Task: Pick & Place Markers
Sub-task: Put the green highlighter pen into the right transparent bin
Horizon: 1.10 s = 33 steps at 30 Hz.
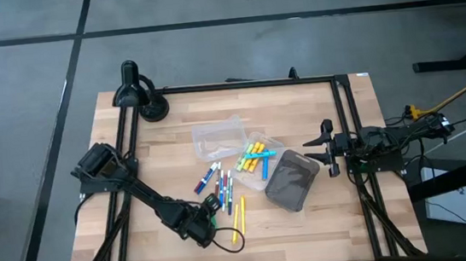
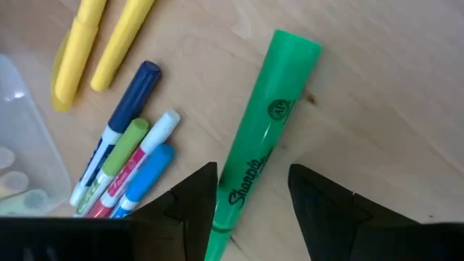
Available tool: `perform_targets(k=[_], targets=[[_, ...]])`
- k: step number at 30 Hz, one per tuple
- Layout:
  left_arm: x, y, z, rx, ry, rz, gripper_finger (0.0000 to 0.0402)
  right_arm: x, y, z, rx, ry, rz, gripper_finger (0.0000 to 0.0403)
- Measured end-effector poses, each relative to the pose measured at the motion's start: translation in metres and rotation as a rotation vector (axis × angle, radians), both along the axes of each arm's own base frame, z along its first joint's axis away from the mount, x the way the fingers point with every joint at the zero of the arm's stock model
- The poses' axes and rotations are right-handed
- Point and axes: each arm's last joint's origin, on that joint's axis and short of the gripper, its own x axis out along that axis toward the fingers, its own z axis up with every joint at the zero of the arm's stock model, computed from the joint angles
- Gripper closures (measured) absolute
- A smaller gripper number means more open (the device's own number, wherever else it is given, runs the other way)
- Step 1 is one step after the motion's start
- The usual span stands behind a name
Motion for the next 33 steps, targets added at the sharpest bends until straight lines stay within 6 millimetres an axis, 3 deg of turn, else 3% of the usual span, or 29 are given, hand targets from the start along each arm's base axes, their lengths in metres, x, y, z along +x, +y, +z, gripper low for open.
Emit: perform_targets(k=[6,15,33], targets=[[0.004,0.003,0.0,-0.071,-0.011,0.078,0.0252,0.0,0.0,0.0,0.0,0.0,0.0,0.0251],[0.009,0.0,0.0,-0.164,-0.018,0.089,0.0351,0.0,0.0,0.0,0.0,0.0,0.0,0.0251],[0.018,-0.018,0.006,-0.38,-0.138,0.142,0.0351,0.0,0.0,0.0,0.0,0.0,0.0,0.0251]])
